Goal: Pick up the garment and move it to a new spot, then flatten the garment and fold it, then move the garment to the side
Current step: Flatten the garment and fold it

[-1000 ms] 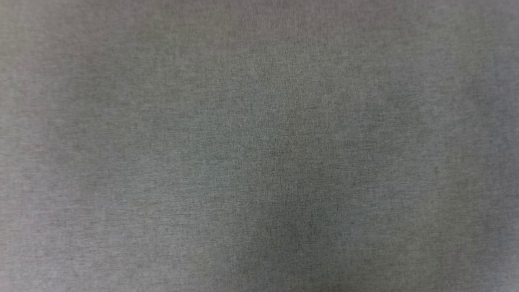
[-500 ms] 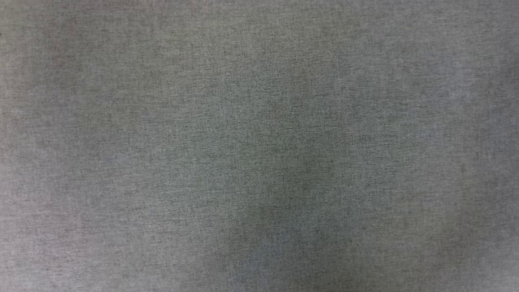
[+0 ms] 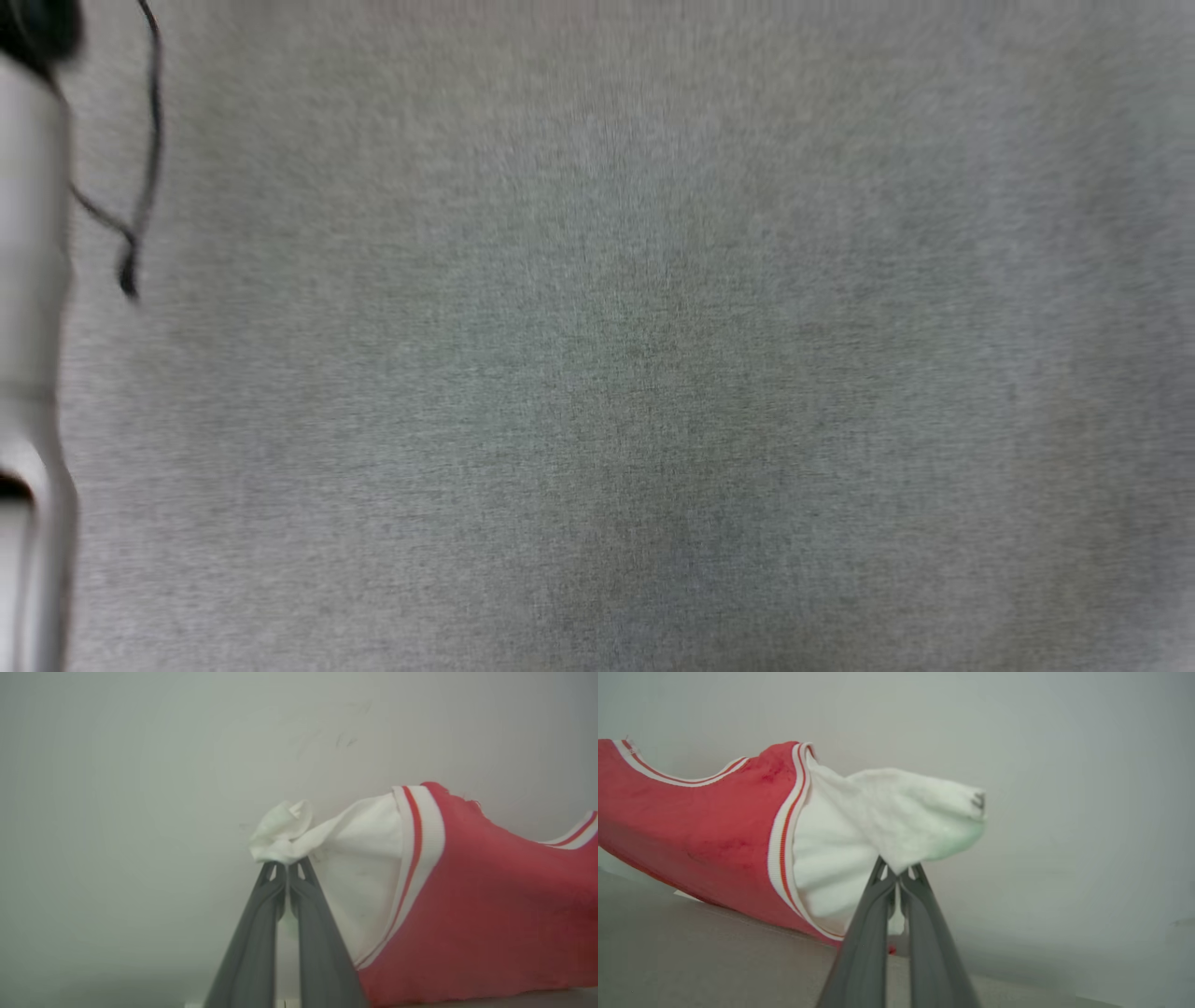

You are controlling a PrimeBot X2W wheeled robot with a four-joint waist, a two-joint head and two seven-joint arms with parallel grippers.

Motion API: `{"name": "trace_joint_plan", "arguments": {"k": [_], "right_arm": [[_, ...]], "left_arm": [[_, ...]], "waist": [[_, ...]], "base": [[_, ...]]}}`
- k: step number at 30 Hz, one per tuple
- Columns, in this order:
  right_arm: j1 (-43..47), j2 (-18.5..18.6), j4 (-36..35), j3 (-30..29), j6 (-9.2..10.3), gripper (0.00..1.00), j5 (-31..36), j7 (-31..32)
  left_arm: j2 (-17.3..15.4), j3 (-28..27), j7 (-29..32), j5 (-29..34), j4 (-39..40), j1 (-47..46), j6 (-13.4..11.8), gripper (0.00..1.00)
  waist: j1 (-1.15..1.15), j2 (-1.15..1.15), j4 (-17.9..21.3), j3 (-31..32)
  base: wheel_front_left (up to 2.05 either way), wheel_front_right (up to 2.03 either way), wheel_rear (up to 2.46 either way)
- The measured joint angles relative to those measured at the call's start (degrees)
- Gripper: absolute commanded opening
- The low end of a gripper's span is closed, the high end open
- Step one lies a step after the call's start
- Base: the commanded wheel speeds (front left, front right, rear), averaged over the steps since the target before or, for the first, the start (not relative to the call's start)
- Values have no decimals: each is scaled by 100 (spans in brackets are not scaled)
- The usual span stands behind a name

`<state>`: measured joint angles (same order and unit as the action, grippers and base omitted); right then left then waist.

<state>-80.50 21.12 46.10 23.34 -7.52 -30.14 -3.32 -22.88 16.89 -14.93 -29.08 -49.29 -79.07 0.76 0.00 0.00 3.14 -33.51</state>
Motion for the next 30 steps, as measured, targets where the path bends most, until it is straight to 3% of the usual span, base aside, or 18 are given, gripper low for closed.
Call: {"name": "trace_joint_plan", "arguments": {"k": [9,15,24,30], "right_arm": [[2312,387,-927,291,-1,0,-665,-198],[3957,549,-1480,84,-3,0,-826,-138],[6183,381,-2303,-630,-4,0,-677,103],[7658,58,-3011,-1241,-4,0,-309,594]], "left_arm": [[-29,-758,-14,-116,1630,2943,-296,0],[133,-1047,-13,-246,2444,4835,-552,0],[218,-1129,205,-361,3579,7169,-1047,0],[240,-1062,508,-399,4192,8498,-1355,0]], "waist": [[1,0,-3,1014],[1,0,-13,1647],[2,0,-62,2412],[3,0,-133,2826]], "base": [[0,0,0],[0,0,0],[0,0,0],[0,0,0]]}}
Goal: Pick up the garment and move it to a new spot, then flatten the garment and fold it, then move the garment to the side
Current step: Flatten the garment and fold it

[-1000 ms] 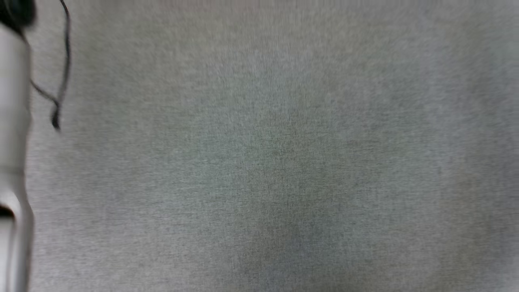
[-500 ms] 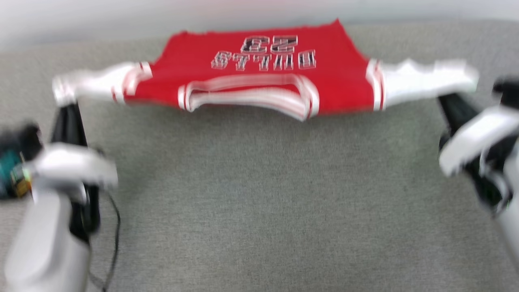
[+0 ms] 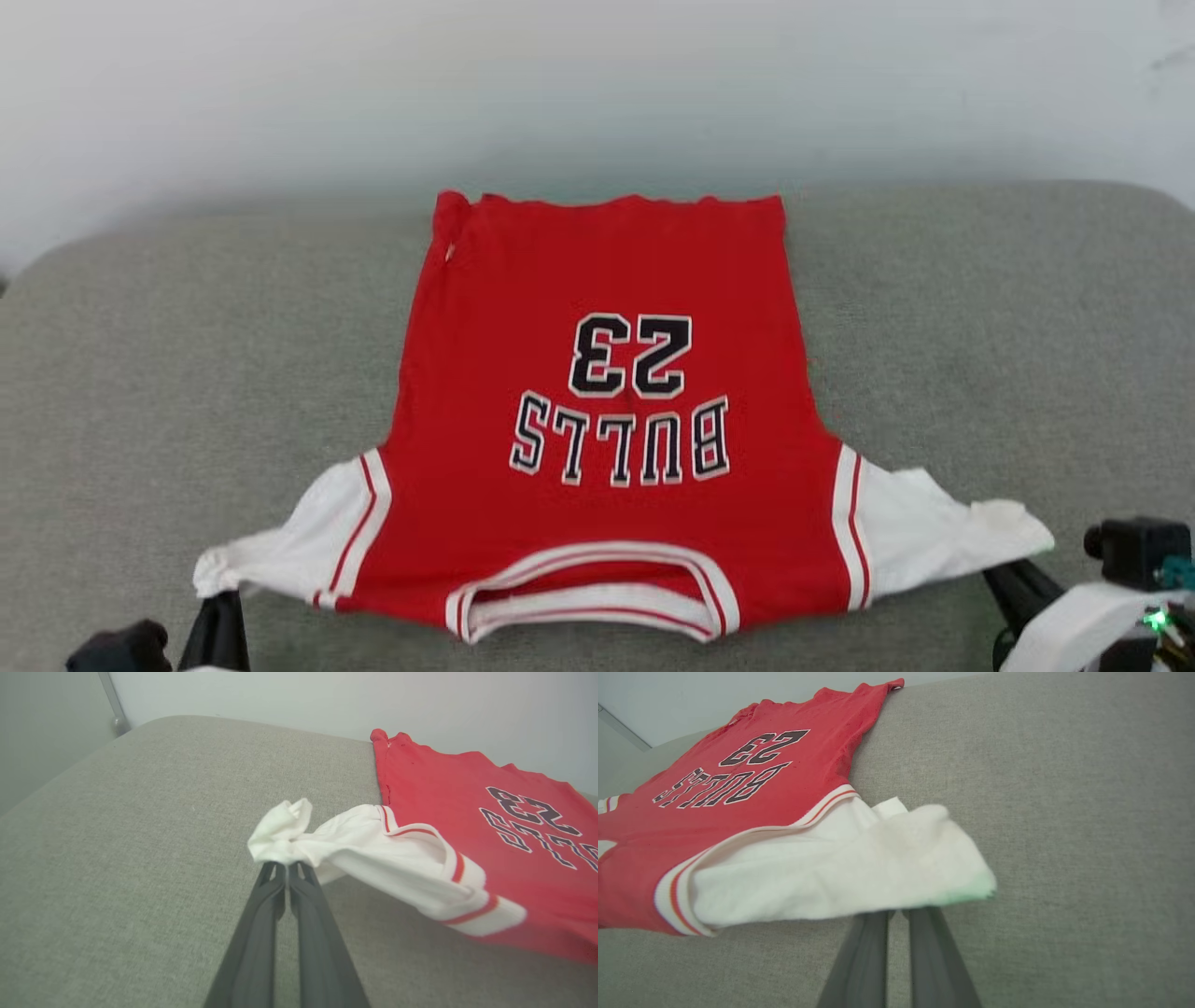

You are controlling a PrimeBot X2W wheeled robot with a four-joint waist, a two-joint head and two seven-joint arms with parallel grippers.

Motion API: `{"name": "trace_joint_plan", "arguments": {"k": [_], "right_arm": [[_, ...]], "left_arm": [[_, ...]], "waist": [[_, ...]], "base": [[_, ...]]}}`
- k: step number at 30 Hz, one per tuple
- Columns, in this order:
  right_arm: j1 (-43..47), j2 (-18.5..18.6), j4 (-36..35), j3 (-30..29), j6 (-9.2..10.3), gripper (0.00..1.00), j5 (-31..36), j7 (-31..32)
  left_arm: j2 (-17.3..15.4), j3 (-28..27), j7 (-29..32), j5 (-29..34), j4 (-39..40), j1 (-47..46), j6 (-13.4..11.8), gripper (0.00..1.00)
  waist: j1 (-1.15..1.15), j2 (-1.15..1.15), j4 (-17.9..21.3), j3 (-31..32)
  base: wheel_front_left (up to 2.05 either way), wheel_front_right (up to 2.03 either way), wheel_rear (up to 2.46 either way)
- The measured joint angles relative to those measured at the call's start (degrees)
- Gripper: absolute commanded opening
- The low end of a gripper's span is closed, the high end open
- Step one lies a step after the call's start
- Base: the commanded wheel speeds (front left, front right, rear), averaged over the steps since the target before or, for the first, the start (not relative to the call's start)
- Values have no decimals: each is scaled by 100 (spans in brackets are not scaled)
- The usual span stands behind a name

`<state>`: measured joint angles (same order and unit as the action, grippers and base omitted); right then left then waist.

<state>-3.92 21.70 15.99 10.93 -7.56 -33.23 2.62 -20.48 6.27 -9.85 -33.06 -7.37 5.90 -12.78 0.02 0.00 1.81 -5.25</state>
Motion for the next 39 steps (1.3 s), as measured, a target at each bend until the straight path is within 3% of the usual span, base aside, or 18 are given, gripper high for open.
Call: {"name": "trace_joint_plan", "arguments": {"k": [1,8,9,10,11,15,19,26,29,32,39], "right_arm": [[672,-190,-420,-323,1,0,250,321],[1859,-650,-1218,-977,1,0,793,1196],[1947,-735,-1301,-1037,2,14,814,1321],[2019,-781,-1390,-1053,2,82,875,1415],[2070,-850,-1472,-1089,2,100,842,1496],[1952,-938,-1964,-1348,5,100,722,1613],[1260,-955,-2008,-1731,5,100,705,1419],[-688,-653,-1171,-2024,5,100,680,1267],[-1579,-458,-595,-2028,5,100,520,1514],[-2446,-208,-26,-2006,5,100,387,2051],[-4275,116,950,-1924,5,100,519,4035]], "left_arm": [[58,56,120,-29,209,508,-122,0],[91,254,275,22,564,1001,-241,0],[112,293,282,40,594,1006,-242,0],[126,325,279,66,630,1006,-242,0],[143,355,269,66,651,1005,-241,0],[176,483,149,140,768,804,-142,0],[188,575,93,270,912,470,-136,0],[286,806,-12,500,1200,-128,-87,0],[372,940,-73,579,1271,-440,-33,0],[505,1079,-144,635,1294,-701,38,0],[704,1350,-292,778,1368,-1210,222,0]], "waist": [[0,0,-53,143],[-1,0,-229,279],[0,0,-248,272],[0,0,-260,257],[-1,0,-268,238],[-2,0,-314,91],[-2,0,-357,-98],[-3,0,-516,-599],[-3,0,-643,-873],[-3,0,-809,-1158],[-4,0,-1261,-1807]], "base": [[0,0,0],[0,0,0],[0,0,0],[0,0,0],[0,0,0],[0,0,0],[0,0,0],[0,0,0],[0,0,0],[0,0,0],[0,0,0]]}}
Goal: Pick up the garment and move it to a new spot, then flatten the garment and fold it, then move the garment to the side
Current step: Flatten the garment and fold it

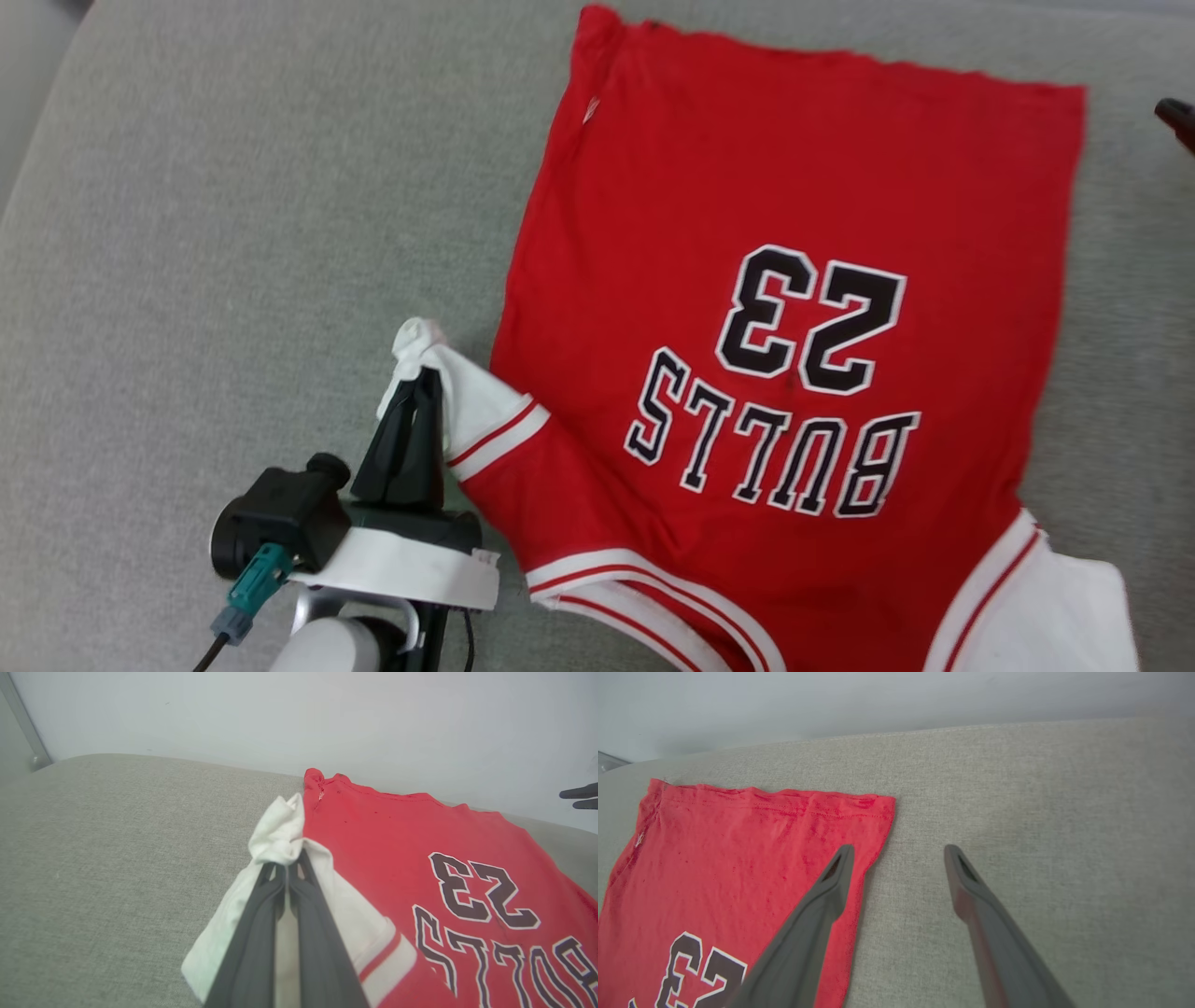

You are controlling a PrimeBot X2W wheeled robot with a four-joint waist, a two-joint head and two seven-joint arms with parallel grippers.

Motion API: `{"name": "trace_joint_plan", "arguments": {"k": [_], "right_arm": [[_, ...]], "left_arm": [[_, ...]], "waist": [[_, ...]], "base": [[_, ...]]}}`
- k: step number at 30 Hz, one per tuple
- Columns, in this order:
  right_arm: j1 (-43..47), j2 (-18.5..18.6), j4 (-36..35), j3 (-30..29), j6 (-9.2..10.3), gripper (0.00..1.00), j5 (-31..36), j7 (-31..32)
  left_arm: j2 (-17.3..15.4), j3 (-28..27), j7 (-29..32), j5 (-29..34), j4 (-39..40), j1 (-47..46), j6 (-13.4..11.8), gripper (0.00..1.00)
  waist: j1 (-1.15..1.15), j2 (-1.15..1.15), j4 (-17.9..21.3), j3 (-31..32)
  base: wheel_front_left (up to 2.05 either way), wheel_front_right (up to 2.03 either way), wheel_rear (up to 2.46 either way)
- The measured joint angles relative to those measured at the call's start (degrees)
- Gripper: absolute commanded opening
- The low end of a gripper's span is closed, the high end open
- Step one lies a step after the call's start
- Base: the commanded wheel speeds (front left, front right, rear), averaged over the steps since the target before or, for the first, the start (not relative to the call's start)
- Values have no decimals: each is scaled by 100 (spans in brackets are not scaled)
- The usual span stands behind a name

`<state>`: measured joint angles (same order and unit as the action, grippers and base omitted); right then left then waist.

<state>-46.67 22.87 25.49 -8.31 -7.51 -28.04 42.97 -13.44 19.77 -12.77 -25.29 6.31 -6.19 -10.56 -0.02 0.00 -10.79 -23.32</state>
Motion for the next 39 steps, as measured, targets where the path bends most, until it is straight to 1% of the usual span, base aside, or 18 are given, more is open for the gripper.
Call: {"name": "trace_joint_plan", "arguments": {"k": [4,7,12,16,17,18,20,23,28,30,34,35,36,39], "right_arm": [[-725,-52,401,-99,1,100,325,1004],[-1093,-149,561,-207,1,100,626,1391],[-1349,-292,735,-389,0,100,979,1750],[-1457,-318,790,-587,-1,100,1198,2009],[-1484,-332,795,-650,-2,55,1249,2098],[-1502,-358,798,-702,-1,0,1285,2147],[-1496,-397,788,-761,-1,0,1340,2182],[-1412,-463,693,-698,1,0,1365,2159],[-1240,-390,520,-324,0,0,1382,1960],[-1144,-300,367,-160,0,0,1285,1875],[-762,-4,-88,240,0,0,983,1727],[-598,77,-218,321,0,0,883,1702],[-252,247,-512,480,1,0,691,1699],[360,433,-977,615,0,0,426,1688]], "left_arm": [[96,105,-56,67,42,-206,92,0],[160,180,-101,96,35,-333,152,0],[207,223,-137,135,-10,-459,226,0],[258,222,-160,135,-100,-489,269,0],[269,221,-162,135,-120,-495,281,0],[275,216,-165,135,-138,-499,286,0],[288,202,-188,134,-178,-504,301,0],[302,181,-198,134,-241,-527,309,0],[286,79,-204,120,-405,-487,307,0],[245,24,-205,85,-485,-425,296,0],[124,-97,-200,35,-634,-248,241,0],[89,-141,-190,24,-669,-198,204,0],[-3,-236,-153,-24,-712,-82,148,0],[-140,-403,-78,-84,-744,123,60,0]], "waist": [[0,0,-226,-373],[0,0,-386,-619],[0,0,-619,-952],[1,0,-747,-1084],[1,0,-763,-1090],[1,0,-770,-1082],[1,0,-781,-1061],[1,0,-776,-1002],[0,0,-696,-785],[1,0,-632,-649],[1,0,-460,-316],[1,0,-406,-221],[1,0,-274,-42],[2,0,-26,206]], "base": [[0,0,0],[0,0,0],[0,0,0],[0,0,0],[0,0,0],[0,0,0],[0,0,0],[0,0,0],[0,0,0],[0,0,0],[0,0,0],[0,0,0],[0,0,0],[0,0,0]]}}
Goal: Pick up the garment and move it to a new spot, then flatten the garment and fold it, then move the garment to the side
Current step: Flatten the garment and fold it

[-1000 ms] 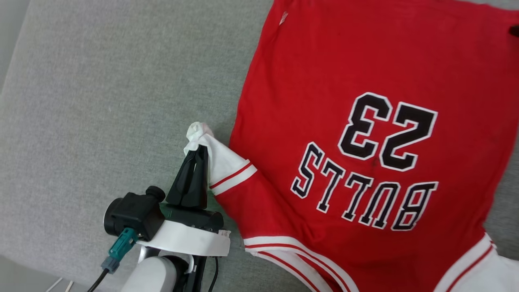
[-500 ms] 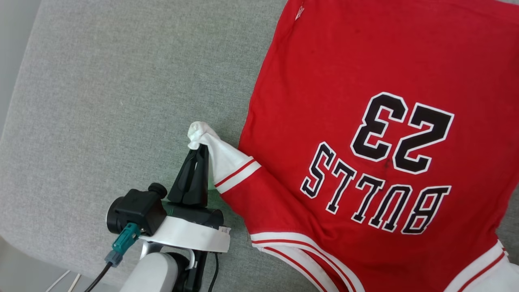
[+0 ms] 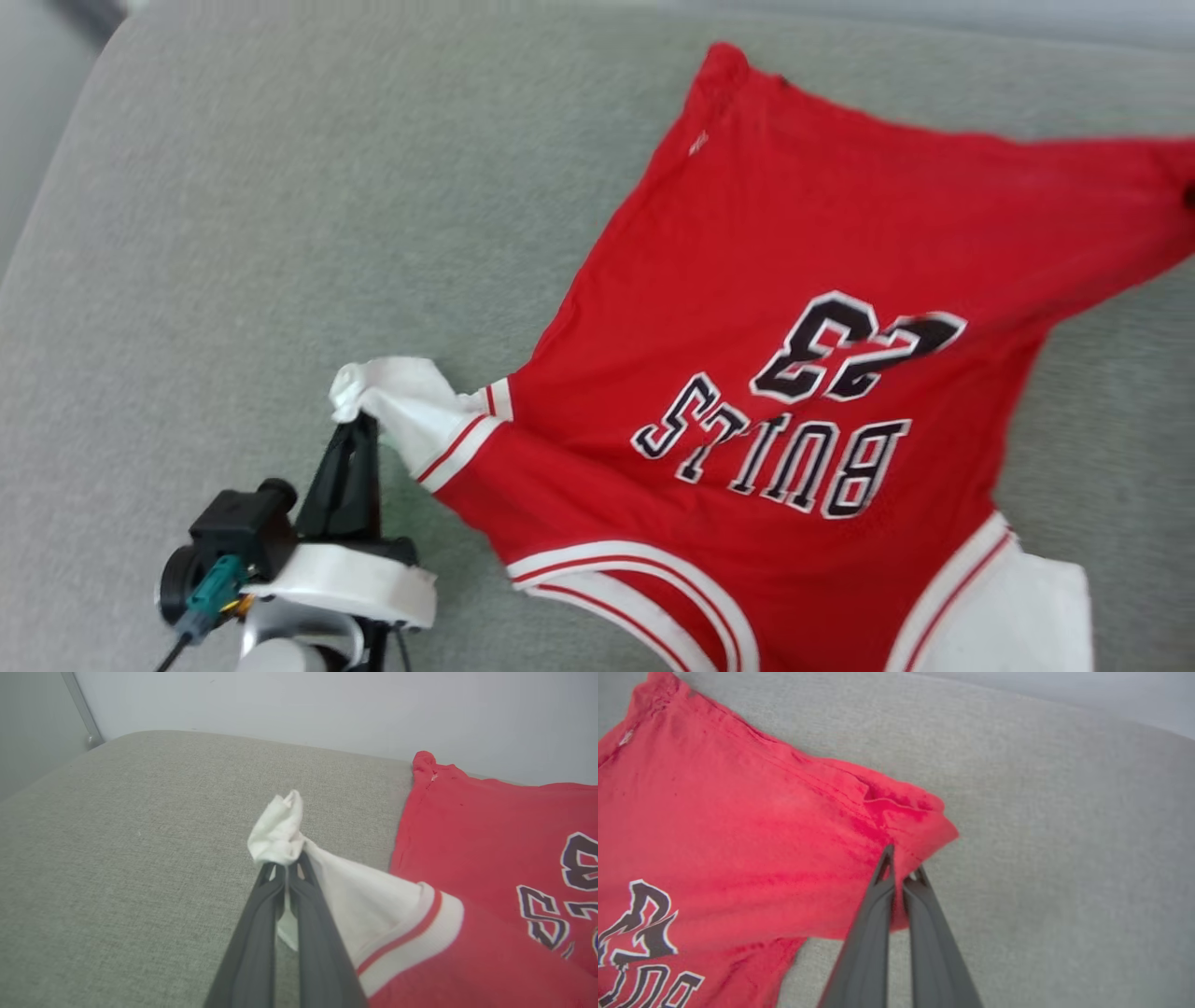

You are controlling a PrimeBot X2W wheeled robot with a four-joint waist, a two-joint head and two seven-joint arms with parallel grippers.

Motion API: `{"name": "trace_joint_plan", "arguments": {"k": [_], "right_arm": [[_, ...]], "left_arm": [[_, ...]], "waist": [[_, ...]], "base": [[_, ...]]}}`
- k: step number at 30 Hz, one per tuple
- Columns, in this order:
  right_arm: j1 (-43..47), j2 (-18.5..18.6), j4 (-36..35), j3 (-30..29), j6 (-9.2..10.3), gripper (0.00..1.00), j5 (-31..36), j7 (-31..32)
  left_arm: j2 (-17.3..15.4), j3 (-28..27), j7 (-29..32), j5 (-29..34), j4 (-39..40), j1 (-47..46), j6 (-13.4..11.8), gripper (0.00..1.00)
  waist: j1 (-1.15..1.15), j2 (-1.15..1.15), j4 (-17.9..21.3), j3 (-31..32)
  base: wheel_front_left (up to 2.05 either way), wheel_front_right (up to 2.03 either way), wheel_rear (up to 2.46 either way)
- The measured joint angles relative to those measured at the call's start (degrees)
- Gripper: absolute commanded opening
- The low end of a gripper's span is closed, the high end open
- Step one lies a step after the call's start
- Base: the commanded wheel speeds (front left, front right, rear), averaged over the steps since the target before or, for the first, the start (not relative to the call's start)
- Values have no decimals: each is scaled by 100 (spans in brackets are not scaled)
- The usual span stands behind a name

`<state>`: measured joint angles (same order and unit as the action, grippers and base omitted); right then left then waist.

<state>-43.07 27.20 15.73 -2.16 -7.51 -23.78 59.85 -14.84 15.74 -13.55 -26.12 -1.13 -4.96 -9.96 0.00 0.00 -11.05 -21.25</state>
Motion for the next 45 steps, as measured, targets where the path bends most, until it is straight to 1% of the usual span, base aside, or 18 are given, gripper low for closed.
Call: {"name": "trace_joint_plan", "arguments": {"k": [6,7,8,9,12,15,18,21,22,23,24,25,29,33,35,36,40,45], "right_arm": [[1652,177,-1025,-57,0,0,-322,114],[1978,180,-1160,-77,1,0,-355,132],[1978,180,-1160,-77,1,0,-355,132],[2330,172,-1305,-98,0,0,-394,181],[3293,47,-1649,-242,1,0,-471,283],[4154,-198,-1870,-363,0,0,-495,368],[4929,-502,-1950,-502,0,0,-531,502],[5484,-872,-1953,-650,0,0,-558,625],[5590,-998,-1962,-709,0,9,-587,620],[5648,-1132,-1972,-761,1,41,-615,591],[5689,-1192,-1997,-746,0,93,-617,564],[5700,-1255,-2030,-764,0,100,-634,456],[5639,-1397,-2022,-915,0,100,-634,-67],[5246,-1464,-1937,-1085,0,100,-564,-1033],[5005,-1470,-1871,-1146,1,100,-514,-1651],[4868,-1429,-1819,-1134,0,100,-414,-1926],[4290,-1403,-1547,-1093,1,100,-377,-2937],[3528,-1192,-1311,-817,1,100,-402,-3722]], "left_arm": [[-252,-261,187,-142,-16,376,-176,0],[-271,-300,204,-152,-14,422,-208,0],[-271,-300,204,-152,-14,422,-208,0],[-291,-339,226,-179,-2,487,-241,0],[-337,-424,263,-235,12,682,-318,0],[-387,-486,309,-288,47,788,-365,0],[-428,-506,372,-324,43,934,-374,0],[-470,-506,442,-339,42,1011,-389,0],[-488,-500,490,-339,41,1035,-390,0],[-497,-499,508,-343,37,1054,-394,0],[-500,-503,519,-352,42,1059,-417,0],[-510,-508,534,-368,43,1062,-419,0],[-525,-498,580,-381,86,1071,-439,0],[-536,-460,611,-360,192,1059,-467,0],[-537,-431,617,-328,276,1020,-476,0],[-537,-419,631,-324,315,979,-483,0],[-506,-337,633,-274,460,775,-489,0],[-458,-208,624,-171,614,427,-460,0]], "waist": [[1,0,544,495],[1,0,630,574],[1,0,630,574],[1,0,723,651],[1,0,985,840],[1,0,1198,1001],[1,0,1346,1160],[2,0,1455,1290],[2,0,1484,1319],[2,0,1510,1343],[2,0,1534,1360],[1,0,1555,1372],[1,0,1590,1398],[1,0,1569,1363],[1,0,1542,1319],[1,0,1530,1283],[0,0,1450,1134],[0,0,1306,847]], "base": [[0,0,0],[0,0,0],[0,0,0],[0,0,0],[0,0,0],[0,0,0],[0,0,0],[0,0,0],[0,0,0],[0,0,0],[0,0,0],[0,0,0],[0,0,0],[0,0,0],[0,0,0],[0,0,0],[0,0,0],[0,0,0]]}}
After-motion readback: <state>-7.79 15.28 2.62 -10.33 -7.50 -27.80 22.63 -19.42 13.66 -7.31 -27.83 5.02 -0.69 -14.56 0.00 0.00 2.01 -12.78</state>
